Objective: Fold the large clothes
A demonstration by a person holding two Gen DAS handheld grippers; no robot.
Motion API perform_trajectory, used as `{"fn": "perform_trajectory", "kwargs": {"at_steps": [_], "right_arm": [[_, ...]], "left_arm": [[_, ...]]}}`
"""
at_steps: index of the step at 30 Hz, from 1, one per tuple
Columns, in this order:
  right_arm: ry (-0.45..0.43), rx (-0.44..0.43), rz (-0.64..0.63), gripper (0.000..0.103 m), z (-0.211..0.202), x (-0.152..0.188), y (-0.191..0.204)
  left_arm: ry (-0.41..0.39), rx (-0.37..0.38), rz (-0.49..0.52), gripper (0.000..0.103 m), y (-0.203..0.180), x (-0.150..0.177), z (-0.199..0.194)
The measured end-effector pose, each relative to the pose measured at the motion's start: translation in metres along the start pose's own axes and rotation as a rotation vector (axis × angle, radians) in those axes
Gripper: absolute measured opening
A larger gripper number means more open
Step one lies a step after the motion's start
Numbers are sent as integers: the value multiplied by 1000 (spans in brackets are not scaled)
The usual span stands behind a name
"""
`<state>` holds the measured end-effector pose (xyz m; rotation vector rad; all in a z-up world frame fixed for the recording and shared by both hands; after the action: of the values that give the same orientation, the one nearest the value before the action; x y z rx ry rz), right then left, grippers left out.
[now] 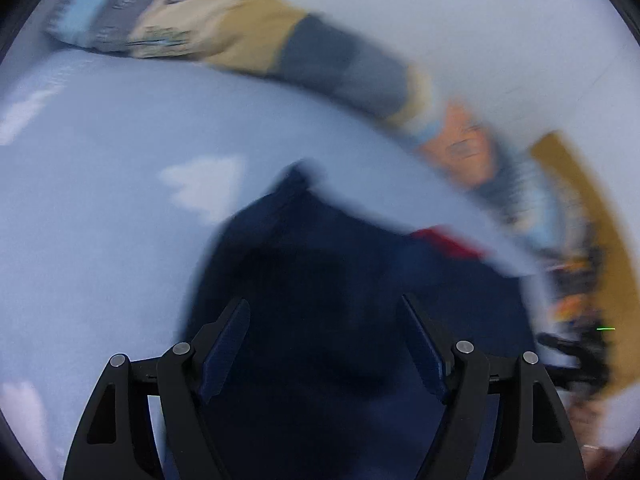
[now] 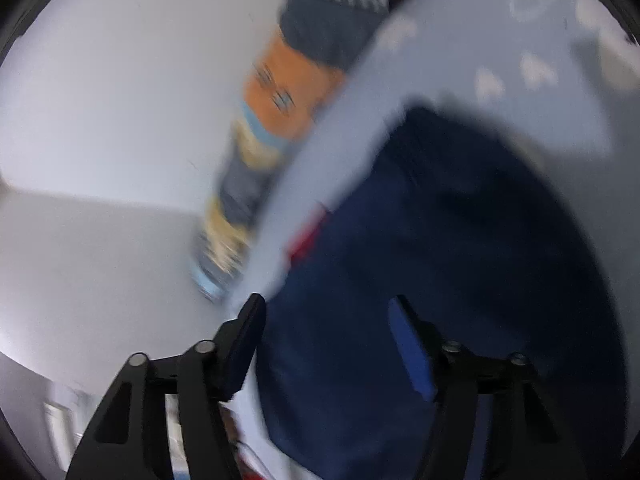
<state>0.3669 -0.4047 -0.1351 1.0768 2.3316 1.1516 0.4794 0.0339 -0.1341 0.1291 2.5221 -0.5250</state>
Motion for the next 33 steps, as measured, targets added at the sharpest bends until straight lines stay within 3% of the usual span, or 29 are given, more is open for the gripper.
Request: {"fn": "perform_trajectory", "kwargs": {"at_steps": [1, 2, 3, 4, 6, 7, 10, 13, 17, 19, 21, 22, 25, 27, 29, 33], "right_arm": [[10, 44, -4, 44, 6, 5, -9], [20, 84, -10, 34, 11, 8, -21], [12, 133, -22, 10, 10, 6, -36], [-2, 197, -29, 0, 2, 5, -49], [-92, 336, -26, 5, -25, -7, -70], [-128, 346, -28, 11, -39, -9, -70], [-155, 343, -52, 12, -60, 5, -59], [-119, 295, -102, 13, -58, 46, -34], [-16, 269, -197, 14, -31, 106, -5], [16, 264, -239, 14, -18, 133, 9], [64, 258, -254, 14, -6, 157, 13], [84, 279, -242, 14, 1, 163, 5], [135, 379, -161, 4, 7, 165, -33], [130, 373, -88, 4, 0, 161, -46], [61, 413, -107, 12, -20, 144, -45], [-103, 448, -187, 14, -46, 113, -31]], "left_arm": [[26, -80, -17, 65, 17, 7, 12], [58, -114, -33, 51, 28, 15, 19], [61, -118, -41, 49, 29, 18, 19], [48, -117, -49, 49, 28, 18, 15], [22, -117, -36, 54, 16, 18, -2], [-2, -114, -24, 56, 8, 20, -11], [-67, -126, 4, 65, -27, 31, -41], [-89, -104, 34, 69, -65, 62, -60], [-44, -180, 136, 70, -99, 99, -58], [34, -271, 182, 71, -97, 122, -54], [154, -331, 159, 75, -79, 138, -38], [153, -309, 133, 75, -76, 137, -35], [145, -306, 114, 73, -75, 127, -47], [94, -294, 79, 72, -72, 119, -60], [34, -246, 46, 73, -76, 105, -67], [-2, -228, 2, 73, -77, 80, -59]]}}
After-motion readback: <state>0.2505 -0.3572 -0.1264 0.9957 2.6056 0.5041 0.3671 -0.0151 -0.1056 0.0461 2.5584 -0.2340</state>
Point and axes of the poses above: each gripper's, at about its wrist camera, not at the fingertips, and z roughly the way its jaws point, y to its left, x to its underside, the point moved 10 cm from there along z, roughly the way its jaws point, and after that the axes turned 6 degrees about z, right-handed, at the moved point
